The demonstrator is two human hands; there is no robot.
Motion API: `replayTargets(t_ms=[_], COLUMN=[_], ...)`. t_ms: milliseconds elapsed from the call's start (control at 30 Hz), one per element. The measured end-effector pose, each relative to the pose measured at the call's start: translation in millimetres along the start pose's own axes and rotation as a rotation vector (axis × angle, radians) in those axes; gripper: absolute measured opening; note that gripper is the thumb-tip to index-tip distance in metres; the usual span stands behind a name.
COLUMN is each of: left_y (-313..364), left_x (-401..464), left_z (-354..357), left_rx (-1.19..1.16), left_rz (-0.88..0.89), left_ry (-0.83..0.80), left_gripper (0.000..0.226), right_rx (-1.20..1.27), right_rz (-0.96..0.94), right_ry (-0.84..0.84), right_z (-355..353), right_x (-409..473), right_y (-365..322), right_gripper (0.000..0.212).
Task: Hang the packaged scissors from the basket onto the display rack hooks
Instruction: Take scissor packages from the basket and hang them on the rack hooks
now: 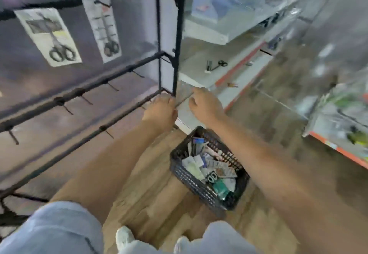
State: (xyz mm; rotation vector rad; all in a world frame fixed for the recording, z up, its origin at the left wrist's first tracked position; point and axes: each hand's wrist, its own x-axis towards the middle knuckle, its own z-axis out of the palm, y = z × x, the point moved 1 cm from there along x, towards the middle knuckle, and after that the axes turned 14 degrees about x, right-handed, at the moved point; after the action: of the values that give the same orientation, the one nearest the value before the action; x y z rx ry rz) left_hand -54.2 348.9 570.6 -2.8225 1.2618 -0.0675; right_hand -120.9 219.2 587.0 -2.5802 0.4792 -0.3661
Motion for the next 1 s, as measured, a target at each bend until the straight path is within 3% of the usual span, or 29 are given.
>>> replayTargets(t_ms=[100, 267, 333, 467, 567, 867, 1000], left_y=[70.5, 140.0, 159.6, 186.9, 194.8, 181.8, 184.7], left_x=[22.5, 45.5, 53.4, 76.2, 101.7, 118.2, 102.0], left_z=[14.1, 52.3, 67.3, 107.1, 158.0, 330.8, 410.3], left_rx=[-0.007, -0.038, -0.033, -0.009, -0.039, -0.099, -0.082], left_rz=[0.17, 0.344, 0.375, 0.345, 0.344, 0.1, 0.012], left_ry=[-0.038, -0.143, -0.219, -0.329, -0.509, -0.881, -0.968], left_gripper=[0.041, 0.034, 0.031, 0.03, 0.026, 0.02, 0.031], right_rx=[-0.057, -0.01, 0.043, 0.067, 0.144, 0.049, 0.098], right_rz=[0.155, 0.397, 0.492, 0.626, 0.789, 0.897, 0.93], right_ry=[0.007, -0.01, -0.008, -0.08, -0.137, -0.408, -0.54], right_z=[-33.8, -42.4, -32.8, -1.3, 32.5, 142.1, 219.5], right_x=[-33.1, -79.6, -96.1, -110.3, -110.2, -128.8, -140.2], right_y=[73.8, 161.2, 186.1, 238.4, 279.2, 386.6, 431.9], right_gripper=[0.037, 0.022, 0.029, 0.026, 0.031, 0.024, 0.03])
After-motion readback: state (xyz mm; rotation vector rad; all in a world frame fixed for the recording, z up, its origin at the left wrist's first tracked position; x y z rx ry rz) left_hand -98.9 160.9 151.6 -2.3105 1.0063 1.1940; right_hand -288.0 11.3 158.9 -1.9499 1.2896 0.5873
